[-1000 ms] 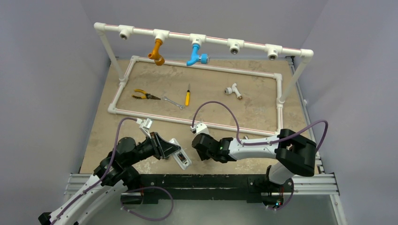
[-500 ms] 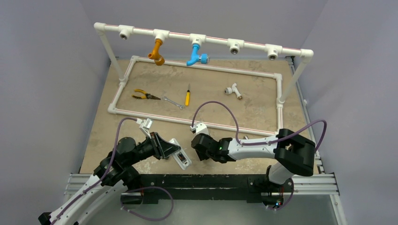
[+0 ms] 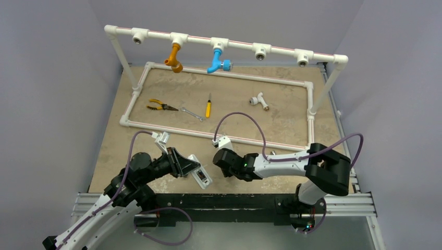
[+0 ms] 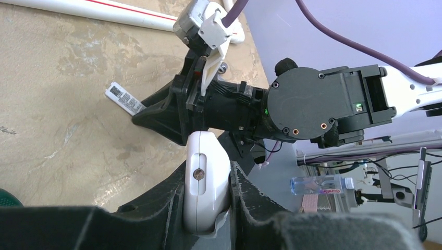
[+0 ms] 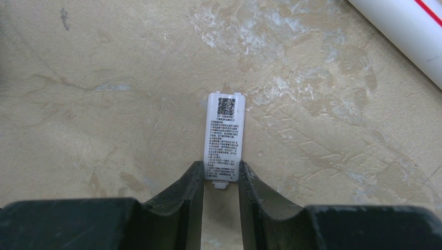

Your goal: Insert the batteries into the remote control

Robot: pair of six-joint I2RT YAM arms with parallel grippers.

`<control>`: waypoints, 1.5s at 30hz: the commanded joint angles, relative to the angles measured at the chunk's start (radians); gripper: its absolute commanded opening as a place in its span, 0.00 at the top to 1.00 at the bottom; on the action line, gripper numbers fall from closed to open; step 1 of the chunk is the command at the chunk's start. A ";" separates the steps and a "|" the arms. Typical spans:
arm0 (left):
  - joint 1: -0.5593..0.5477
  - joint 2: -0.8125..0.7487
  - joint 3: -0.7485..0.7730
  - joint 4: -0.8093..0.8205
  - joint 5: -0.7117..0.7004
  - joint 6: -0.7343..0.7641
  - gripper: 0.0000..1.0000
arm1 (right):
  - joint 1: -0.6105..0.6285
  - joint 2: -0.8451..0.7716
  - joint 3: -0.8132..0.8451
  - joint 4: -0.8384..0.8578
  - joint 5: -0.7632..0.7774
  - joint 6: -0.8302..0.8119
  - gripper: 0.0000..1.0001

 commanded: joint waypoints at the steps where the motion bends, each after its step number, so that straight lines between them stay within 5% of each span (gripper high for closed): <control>1: 0.005 0.003 0.037 0.046 -0.012 0.014 1.00 | 0.003 -0.107 -0.039 -0.002 0.047 0.006 0.94; 5: 0.005 0.006 -0.037 0.151 -0.021 -0.014 1.00 | 0.003 -0.258 -0.075 -0.058 0.056 -0.055 0.98; 10: 0.005 -0.063 -0.216 0.482 -0.078 -0.092 1.00 | 0.003 -0.462 -0.089 -0.105 -0.053 -0.187 1.00; 16: 0.003 -0.038 -0.245 0.524 -0.175 -0.127 1.00 | 0.006 -0.585 0.019 -0.245 -0.102 -0.272 1.00; 26: -0.001 0.206 -0.279 0.808 -0.198 -0.202 1.00 | 0.084 -0.486 0.253 -0.427 -0.087 -0.330 1.00; 45: -0.004 0.277 -0.312 0.883 -0.182 -0.298 1.00 | 0.100 -0.305 0.379 -0.412 -0.134 -0.368 1.00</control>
